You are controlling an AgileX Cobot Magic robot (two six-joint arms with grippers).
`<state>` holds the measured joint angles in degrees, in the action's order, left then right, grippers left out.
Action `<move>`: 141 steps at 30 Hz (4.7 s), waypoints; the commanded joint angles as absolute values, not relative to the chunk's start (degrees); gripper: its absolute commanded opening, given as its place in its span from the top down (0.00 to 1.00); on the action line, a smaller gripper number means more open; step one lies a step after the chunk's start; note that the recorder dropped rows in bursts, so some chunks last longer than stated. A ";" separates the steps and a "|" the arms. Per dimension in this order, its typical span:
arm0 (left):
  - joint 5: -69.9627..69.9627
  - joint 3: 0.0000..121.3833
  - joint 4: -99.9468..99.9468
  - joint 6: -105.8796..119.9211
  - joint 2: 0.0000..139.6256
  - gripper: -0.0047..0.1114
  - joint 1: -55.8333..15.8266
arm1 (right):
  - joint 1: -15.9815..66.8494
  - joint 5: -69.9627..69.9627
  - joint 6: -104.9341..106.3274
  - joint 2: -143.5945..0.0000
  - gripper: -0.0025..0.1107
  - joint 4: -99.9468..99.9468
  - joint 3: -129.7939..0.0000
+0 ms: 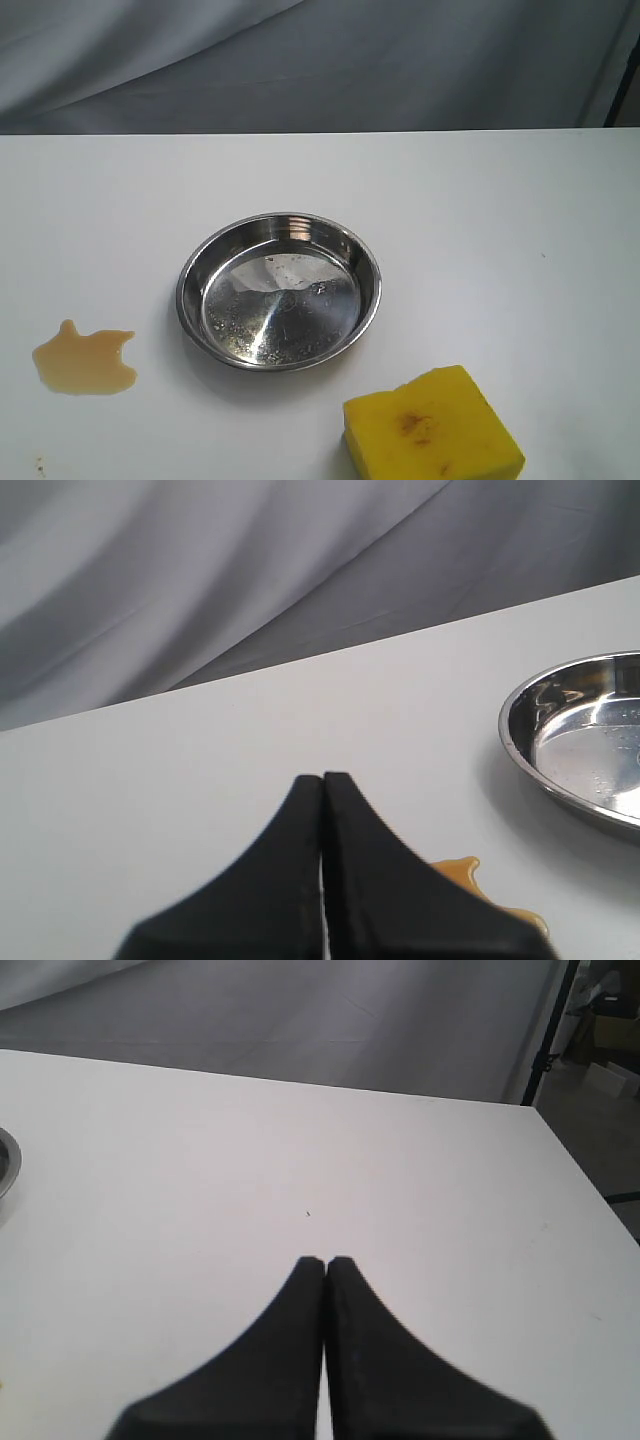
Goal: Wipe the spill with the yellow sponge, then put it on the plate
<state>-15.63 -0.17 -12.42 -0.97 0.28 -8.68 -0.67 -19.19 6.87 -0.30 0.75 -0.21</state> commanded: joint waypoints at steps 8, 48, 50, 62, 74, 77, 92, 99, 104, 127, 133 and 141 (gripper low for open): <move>-15.22 0.00 -12.50 -1.25 0.00 0.96 -8.61 | -0.54 3.27 7.18 0.00 0.98 9.03 0.00; -15.22 0.00 -12.50 -1.25 0.00 0.96 -8.61 | -0.54 12.40 -4.96 0.00 0.98 18.07 0.00; -15.22 0.00 -12.50 -1.25 0.00 0.96 -8.61 | -0.54 11.05 -4.96 0.00 0.98 16.65 -0.53; -15.22 0.00 -12.50 -1.25 0.00 0.96 -8.61 | -0.54 0.40 -4.28 -5.96 0.98 11.18 -13.03; -15.22 0.00 -12.50 -1.25 0.00 0.96 -8.61 | -0.28 -10.82 4.97 -28.47 0.98 5.00 -31.57; -15.22 0.00 -12.50 -1.25 0.00 0.96 -8.61 | 2.08 -11.33 6.17 -34.38 0.98 5.24 -34.57; -15.22 0.00 -12.50 -1.25 0.00 0.96 -8.61 | 22.64 -10.81 16.47 -54.66 0.98 5.11 -36.79; -15.22 0.00 -12.50 -1.25 0.00 0.96 -8.61 | 27.52 -10.81 16.47 -57.82 0.98 5.11 -36.79; -15.22 0.00 -12.50 -1.25 0.00 0.96 -8.61 | 29.76 -10.93 16.58 -59.19 0.98 5.11 -36.79; -15.22 0.00 -12.50 -1.25 0.00 0.96 -8.61 | 30.94 -8.86 16.46 -64.43 0.98 5.11 -36.79; -15.22 0.00 -12.50 -1.25 0.00 0.96 -8.61 | 30.94 -8.73 16.46 -64.43 0.98 5.11 -36.79; -15.22 0.00 -12.50 -1.25 0.00 0.96 -8.61 | 30.94 -9.43 16.46 -64.43 0.98 5.11 -36.79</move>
